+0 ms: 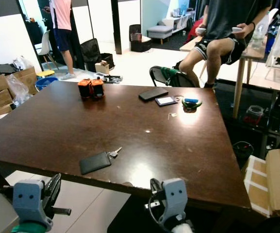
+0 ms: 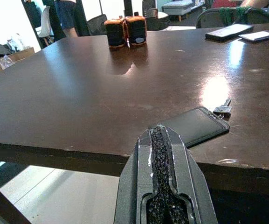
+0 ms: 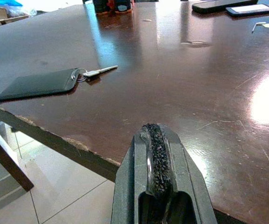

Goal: Hang keys on a hook

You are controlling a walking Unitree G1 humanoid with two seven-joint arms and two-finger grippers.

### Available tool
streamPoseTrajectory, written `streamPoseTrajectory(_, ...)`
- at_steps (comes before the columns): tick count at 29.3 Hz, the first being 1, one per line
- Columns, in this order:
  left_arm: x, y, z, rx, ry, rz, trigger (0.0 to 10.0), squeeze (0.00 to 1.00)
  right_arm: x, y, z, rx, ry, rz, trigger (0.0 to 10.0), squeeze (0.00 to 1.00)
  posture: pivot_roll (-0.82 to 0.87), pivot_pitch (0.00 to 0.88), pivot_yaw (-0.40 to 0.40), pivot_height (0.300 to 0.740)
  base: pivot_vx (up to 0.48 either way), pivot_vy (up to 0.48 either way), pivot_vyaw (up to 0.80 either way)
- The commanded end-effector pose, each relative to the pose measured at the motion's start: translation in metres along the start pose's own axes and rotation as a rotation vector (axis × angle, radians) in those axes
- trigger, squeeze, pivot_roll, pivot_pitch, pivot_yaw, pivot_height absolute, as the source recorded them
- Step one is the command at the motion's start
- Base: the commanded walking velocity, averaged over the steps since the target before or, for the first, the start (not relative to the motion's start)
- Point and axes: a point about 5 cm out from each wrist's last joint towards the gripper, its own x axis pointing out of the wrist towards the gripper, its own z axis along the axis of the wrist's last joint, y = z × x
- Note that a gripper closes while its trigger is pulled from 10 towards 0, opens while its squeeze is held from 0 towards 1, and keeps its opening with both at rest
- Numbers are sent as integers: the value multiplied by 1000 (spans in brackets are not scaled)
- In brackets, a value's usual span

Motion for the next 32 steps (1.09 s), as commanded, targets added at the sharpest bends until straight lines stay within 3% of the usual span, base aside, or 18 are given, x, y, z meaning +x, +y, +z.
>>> streamPoseTrajectory(1,-1,2,-6,-5,33,-2,10000,0,0,3,-4,22,13,7,10000,0,-32,1,150,740,281,0,0)
streamPoseTrajectory(25,-1,2,-5,-14,31,-10,10000,0,1,4,-4,27,15,10,10000,0,-29,0,151,740,301,0,0)
streamPoseTrajectory(32,0,3,-6,-11,33,3,10000,0,2,4,-5,34,16,10,10000,0,-29,0,153,740,0,0,0)
